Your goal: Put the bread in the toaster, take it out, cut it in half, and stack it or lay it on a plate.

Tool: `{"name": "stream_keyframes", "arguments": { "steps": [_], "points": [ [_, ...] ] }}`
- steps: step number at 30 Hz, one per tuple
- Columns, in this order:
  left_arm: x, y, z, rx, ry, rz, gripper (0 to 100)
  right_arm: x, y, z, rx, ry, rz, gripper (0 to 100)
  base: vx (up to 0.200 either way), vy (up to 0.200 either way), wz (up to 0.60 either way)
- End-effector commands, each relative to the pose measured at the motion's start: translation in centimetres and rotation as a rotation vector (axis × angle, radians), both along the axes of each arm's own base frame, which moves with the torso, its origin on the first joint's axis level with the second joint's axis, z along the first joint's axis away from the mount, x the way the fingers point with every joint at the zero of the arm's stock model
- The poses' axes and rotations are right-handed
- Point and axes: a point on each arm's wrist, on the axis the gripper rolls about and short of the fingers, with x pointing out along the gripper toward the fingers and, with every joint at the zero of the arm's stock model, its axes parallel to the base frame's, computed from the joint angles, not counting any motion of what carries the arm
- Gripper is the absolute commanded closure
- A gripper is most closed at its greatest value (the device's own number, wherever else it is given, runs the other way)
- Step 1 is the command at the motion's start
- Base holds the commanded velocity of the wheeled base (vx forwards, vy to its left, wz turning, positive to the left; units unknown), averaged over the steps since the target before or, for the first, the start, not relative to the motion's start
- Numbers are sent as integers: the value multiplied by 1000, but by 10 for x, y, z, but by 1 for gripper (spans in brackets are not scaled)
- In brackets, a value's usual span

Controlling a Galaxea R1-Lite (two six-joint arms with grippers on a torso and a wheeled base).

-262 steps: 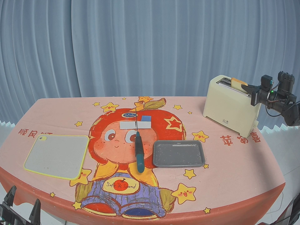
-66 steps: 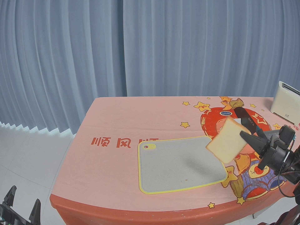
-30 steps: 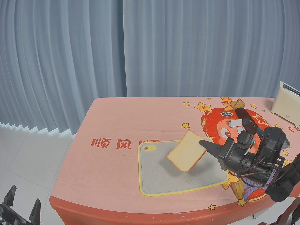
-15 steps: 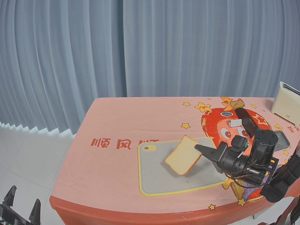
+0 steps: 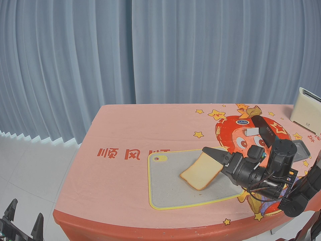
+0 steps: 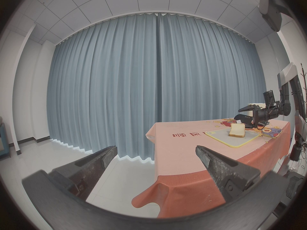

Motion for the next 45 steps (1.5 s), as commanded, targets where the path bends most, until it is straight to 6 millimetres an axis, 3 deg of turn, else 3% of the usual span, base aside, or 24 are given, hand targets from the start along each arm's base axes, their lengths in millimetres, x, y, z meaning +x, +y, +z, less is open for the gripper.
{"name": "stream_keyframes", "arguments": {
  "steps": [1,13,27,35,45],
  "points": [
    [1,0,-5,0,17,1,0,2,2,1,-28,-19,-21,0,0,0,0],
    [1,0,-5,0,17,1,0,0,15,2,-128,40,-45,0,0,0,0],
    [1,0,-5,0,17,1,0,-4,11,11,-151,66,-46,0,0,0,0],
    [1,0,-5,0,17,1,0,-8,7,33,-138,54,-60,0,0,0,0],
    [1,0,-5,0,19,1,0,0,5,37,-167,114,-94,0,0,0,0]
  ]
}}
